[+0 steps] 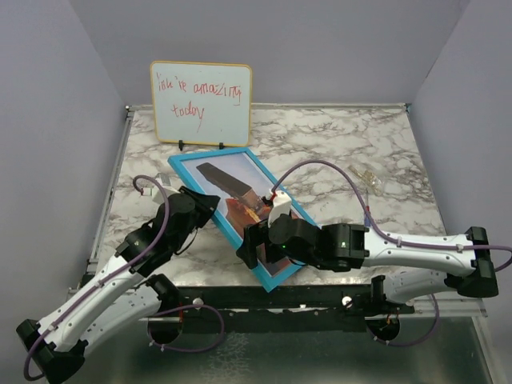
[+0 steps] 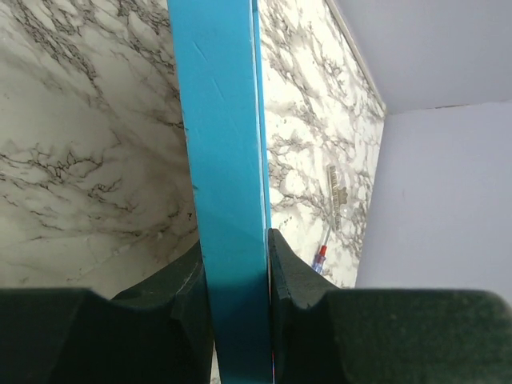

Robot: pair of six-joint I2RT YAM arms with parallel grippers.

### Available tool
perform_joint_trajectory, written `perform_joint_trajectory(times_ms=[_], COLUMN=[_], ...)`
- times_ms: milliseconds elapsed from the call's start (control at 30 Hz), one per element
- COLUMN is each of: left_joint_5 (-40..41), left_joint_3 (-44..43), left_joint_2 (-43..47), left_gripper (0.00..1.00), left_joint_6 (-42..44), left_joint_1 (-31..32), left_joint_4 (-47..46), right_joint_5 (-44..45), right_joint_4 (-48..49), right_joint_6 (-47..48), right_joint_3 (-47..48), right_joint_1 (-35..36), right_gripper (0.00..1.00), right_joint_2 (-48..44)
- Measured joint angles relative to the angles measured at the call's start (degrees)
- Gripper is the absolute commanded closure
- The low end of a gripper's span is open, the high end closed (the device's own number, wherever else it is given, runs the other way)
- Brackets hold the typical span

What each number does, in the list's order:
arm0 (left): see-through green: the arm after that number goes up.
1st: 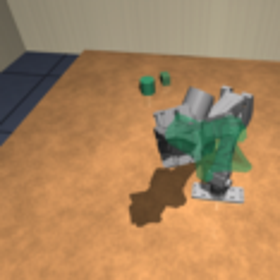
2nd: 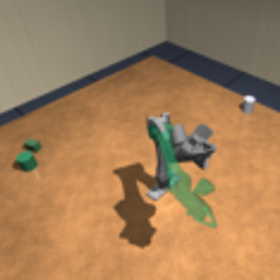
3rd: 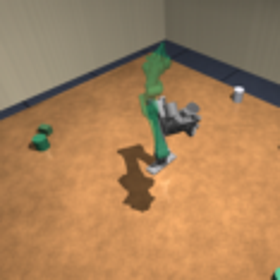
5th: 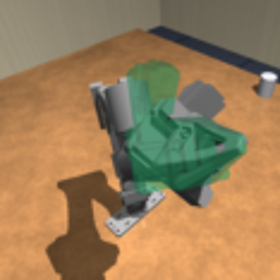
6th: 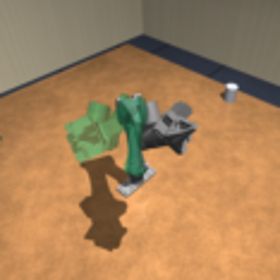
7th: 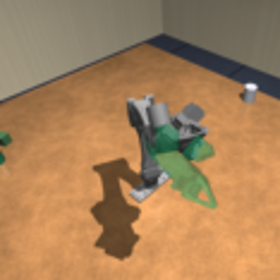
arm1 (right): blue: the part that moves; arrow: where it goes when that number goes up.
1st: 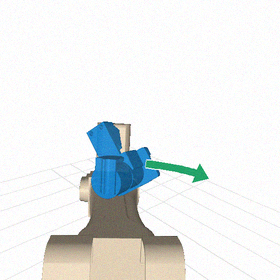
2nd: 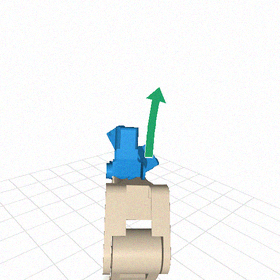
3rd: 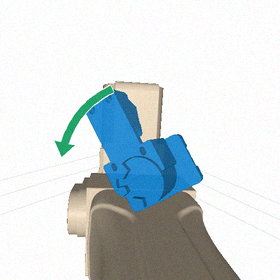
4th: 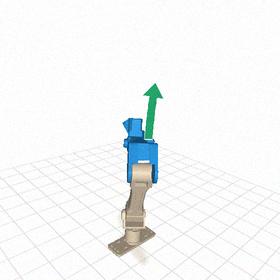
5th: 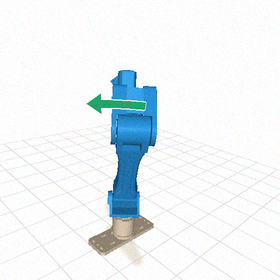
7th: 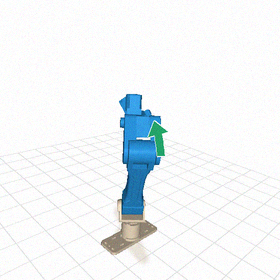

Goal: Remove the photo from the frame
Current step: Turn over the photo frame at the center of the board.

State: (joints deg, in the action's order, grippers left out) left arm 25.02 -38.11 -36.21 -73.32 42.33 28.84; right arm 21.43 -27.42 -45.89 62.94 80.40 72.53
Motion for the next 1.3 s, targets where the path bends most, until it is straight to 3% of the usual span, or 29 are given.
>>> perform_joint_trajectory(times_ms=[233,533,700,1100,1300], left_joint_5=[0.31,0.37,0.39,0.46,0.50], left_joint_3=[-9.03,-16.48,-17.42,-18.62,-18.62], left_joint_2=[-8.17,-12.70,-13.22,-14.47,-14.47], left_gripper=[1.00,1.00,1.00,1.00,1.00], left_joint_6=[1.62,3.30,2.34,0.28,0.11], left_joint_1=[0.00,0.00,0.00,-0.33,-0.33], left_joint_4=[4.68,10.32,12.26,14.53,14.62], right_joint_5=[3.04,11.52,17.99,22.49,25.81], right_joint_4=[-5.66,-14.08,-14.21,-16.17,-22.14], right_joint_6=[5.51,14.19,19.98,22.99,21.33], right_joint_3=[6.36,19.34,19.17,21.55,27.04], right_joint_1=[0.00,4.28,11.26,13.79,13.90], right_gripper=[0.01,0.08,0.13,0.27,0.34], right_joint_2=[-1.97,4.46,4.72,12.00,16.94])
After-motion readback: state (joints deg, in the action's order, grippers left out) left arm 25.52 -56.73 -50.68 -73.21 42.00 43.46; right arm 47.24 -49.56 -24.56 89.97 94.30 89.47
